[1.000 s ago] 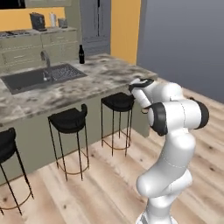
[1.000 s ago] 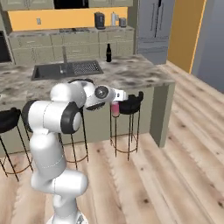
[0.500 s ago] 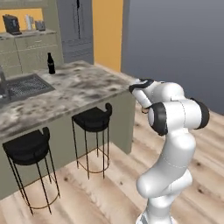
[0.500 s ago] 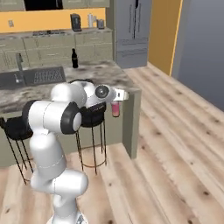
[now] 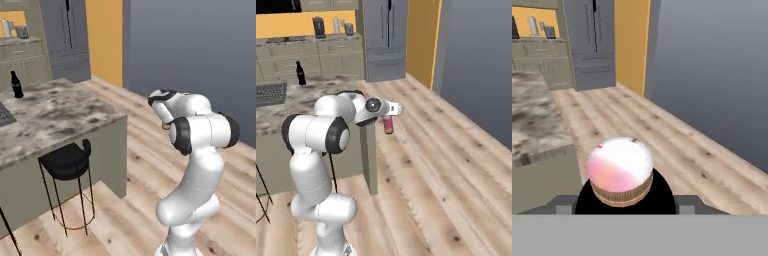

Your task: Place the large bottle from the dining counter next to the other large bottle outside the sink, and place the small bottle from the dining counter next to the other small bottle inside the sink.

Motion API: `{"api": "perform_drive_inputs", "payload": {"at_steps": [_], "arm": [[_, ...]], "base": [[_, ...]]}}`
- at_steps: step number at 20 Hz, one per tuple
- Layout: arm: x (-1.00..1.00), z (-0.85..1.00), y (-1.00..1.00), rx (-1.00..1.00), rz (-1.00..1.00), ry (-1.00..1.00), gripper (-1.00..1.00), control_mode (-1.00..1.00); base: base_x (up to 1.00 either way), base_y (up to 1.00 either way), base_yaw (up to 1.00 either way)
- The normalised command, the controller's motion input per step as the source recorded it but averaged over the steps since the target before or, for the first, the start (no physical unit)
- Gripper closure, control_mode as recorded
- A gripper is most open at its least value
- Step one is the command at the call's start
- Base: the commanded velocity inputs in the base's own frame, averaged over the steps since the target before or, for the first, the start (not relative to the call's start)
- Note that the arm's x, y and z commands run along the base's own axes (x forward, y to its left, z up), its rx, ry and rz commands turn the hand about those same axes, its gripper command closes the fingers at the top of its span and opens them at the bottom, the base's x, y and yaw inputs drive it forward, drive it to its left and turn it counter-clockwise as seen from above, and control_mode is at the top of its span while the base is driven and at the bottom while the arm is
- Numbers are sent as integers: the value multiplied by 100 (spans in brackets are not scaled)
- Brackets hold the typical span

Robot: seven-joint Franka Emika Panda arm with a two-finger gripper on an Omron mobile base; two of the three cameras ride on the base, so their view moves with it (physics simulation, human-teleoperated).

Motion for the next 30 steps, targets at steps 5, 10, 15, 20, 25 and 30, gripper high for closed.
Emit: {"api": "perform_drive_inputs", "payload": {"at_steps": [5,10,15,20,25,30], "arm": [[0,0,0,0,0,0,100,100],[0,0,0,0,0,0,100,100],[0,0,0,0,0,0,100,100],[0,0,0,0,0,0,100,100],[0,0,0,0,0,0,100,100],[0,0,0,0,0,0,100,100]], "base": [[99,-81,0],[100,-58,0],[100,-55,8],[100,-37,14],[100,-14,18],[100,-7,18]]}}
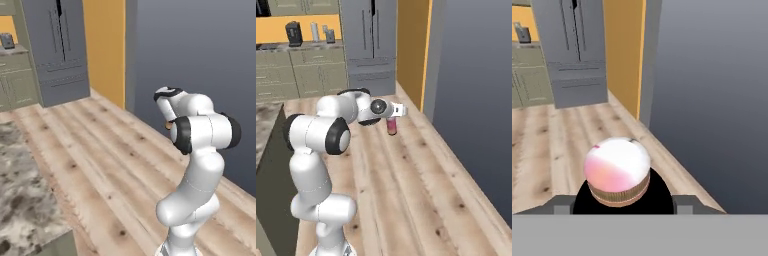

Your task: Place the large bottle from the dining counter next to the other large bottle outside the sink, and place the small bottle from the dining counter next to the other small bottle inside the sink.

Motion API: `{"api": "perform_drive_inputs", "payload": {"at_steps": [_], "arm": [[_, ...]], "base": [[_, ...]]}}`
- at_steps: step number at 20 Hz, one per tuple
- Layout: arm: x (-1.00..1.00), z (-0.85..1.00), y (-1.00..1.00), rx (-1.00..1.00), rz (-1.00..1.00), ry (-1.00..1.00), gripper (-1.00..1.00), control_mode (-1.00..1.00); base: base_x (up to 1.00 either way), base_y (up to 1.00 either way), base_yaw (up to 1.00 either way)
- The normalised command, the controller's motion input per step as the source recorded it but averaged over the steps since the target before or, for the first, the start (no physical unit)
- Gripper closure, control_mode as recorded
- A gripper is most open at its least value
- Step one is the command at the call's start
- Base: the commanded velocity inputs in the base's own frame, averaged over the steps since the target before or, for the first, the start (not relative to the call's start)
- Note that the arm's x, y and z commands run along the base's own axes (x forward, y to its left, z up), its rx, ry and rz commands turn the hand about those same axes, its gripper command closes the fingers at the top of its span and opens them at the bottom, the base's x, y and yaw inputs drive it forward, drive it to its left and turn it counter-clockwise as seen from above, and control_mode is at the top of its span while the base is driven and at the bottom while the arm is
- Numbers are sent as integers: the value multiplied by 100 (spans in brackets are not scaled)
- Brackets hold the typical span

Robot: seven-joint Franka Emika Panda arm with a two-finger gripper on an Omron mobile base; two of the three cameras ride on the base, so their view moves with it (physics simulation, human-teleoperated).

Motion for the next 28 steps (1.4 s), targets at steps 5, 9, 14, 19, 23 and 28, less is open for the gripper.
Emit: {"api": "perform_drive_inputs", "payload": {"at_steps": [5,9,14,19,23,28], "arm": [[0,0,0,0,0,0,100,100],[0,0,0,0,0,0,100,100],[0,0,0,0,0,0,100,100],[0,0,0,0,0,0,100,100],[0,0,0,0,0,0,100,100],[0,0,0,0,0,0,100,100]], "base": [[100,-12,16],[100,-21,20],[100,-33,31],[100,-33,43],[100,-35,46],[100,-28,47]]}}
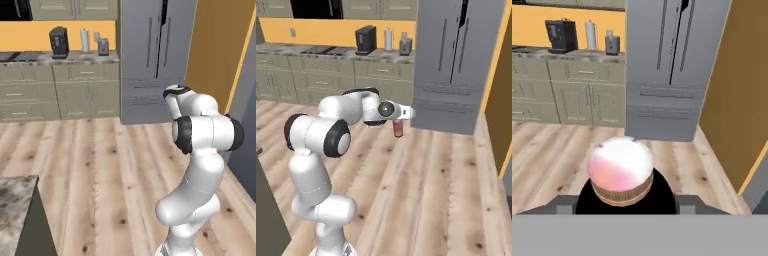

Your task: Place the large bottle from the dining counter next to the other large bottle outside the sink, and place the small bottle from the dining counter next to the other small bottle inside the sink.

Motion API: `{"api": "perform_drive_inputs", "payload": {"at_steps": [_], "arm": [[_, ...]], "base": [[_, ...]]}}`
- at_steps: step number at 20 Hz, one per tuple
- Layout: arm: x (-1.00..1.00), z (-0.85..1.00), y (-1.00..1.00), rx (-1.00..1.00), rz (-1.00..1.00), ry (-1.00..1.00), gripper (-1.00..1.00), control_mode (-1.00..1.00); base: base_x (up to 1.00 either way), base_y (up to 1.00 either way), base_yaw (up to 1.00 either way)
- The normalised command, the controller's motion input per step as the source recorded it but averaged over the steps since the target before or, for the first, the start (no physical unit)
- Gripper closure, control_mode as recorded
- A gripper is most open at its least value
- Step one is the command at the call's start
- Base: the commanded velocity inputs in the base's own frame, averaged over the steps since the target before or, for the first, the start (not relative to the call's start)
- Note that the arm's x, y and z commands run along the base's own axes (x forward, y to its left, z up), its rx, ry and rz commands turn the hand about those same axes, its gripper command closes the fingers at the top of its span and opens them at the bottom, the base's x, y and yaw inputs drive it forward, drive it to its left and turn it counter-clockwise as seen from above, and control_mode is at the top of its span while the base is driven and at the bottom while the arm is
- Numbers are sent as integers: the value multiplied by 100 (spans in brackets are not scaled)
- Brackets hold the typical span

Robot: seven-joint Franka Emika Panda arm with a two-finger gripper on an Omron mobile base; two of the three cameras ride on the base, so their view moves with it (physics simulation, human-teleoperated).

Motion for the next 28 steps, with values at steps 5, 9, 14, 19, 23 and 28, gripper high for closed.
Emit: {"api": "perform_drive_inputs", "payload": {"at_steps": [5,9,14,19,23,28], "arm": [[0,0,0,0,0,0,100,100],[0,0,0,0,0,0,100,100],[0,0,0,0,0,0,100,100],[0,0,0,0,0,0,100,100],[0,0,0,0,0,0,100,100],[0,0,0,0,0,0,100,100]], "base": [[100,-18,47],[100,-26,53],[100,-25,56],[100,-19,58],[100,-18,61],[100,-20,64]]}}
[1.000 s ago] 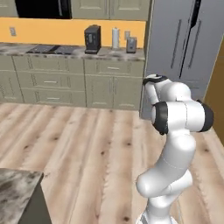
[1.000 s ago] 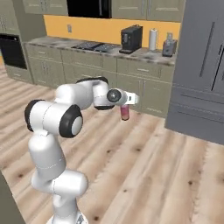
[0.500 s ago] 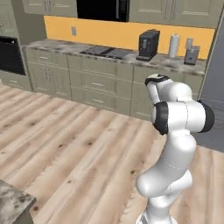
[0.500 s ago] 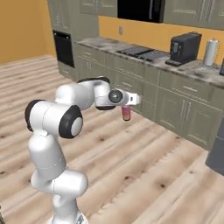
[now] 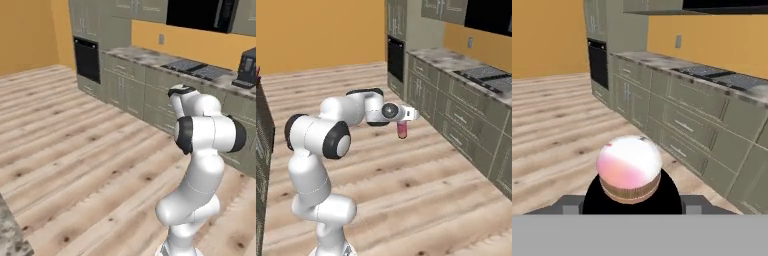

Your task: Place the large bottle from the dining counter next to the other large bottle outside the sink, and place the small bottle from the dining counter next to the other small bottle inside the sink.

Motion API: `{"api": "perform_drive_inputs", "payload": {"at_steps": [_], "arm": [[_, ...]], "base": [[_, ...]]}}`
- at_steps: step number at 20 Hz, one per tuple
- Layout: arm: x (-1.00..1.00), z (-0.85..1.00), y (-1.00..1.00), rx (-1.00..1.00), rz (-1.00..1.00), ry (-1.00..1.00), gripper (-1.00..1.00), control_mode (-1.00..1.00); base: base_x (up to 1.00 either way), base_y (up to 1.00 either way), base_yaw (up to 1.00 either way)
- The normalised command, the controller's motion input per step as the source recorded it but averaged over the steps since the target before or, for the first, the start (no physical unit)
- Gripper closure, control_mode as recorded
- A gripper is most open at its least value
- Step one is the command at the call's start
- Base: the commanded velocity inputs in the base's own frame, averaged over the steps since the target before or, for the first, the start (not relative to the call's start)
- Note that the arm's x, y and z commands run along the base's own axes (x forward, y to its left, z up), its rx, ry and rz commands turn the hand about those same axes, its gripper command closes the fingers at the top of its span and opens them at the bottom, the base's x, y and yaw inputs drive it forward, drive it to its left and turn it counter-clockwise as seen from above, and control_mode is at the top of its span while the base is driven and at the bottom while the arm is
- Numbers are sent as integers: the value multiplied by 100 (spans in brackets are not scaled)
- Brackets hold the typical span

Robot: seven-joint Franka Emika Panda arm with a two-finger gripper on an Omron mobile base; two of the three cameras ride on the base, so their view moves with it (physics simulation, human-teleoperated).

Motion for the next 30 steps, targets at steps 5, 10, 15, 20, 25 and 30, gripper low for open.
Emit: {"api": "perform_drive_inputs", "payload": {"at_steps": [5,10,15,20,25,30], "arm": [[0,0,0,0,0,0,100,100],[0,0,0,0,0,0,100,100],[0,0,0,0,0,0,100,100],[0,0,0,0,0,0,100,100],[0,0,0,0,0,0,100,100],[0,0,0,0,0,0,100,100]], "base": [[100,-22,65],[100,-26,63],[100,-29,63],[97,-42,64],[69,-54,66],[40,-64,65]]}}
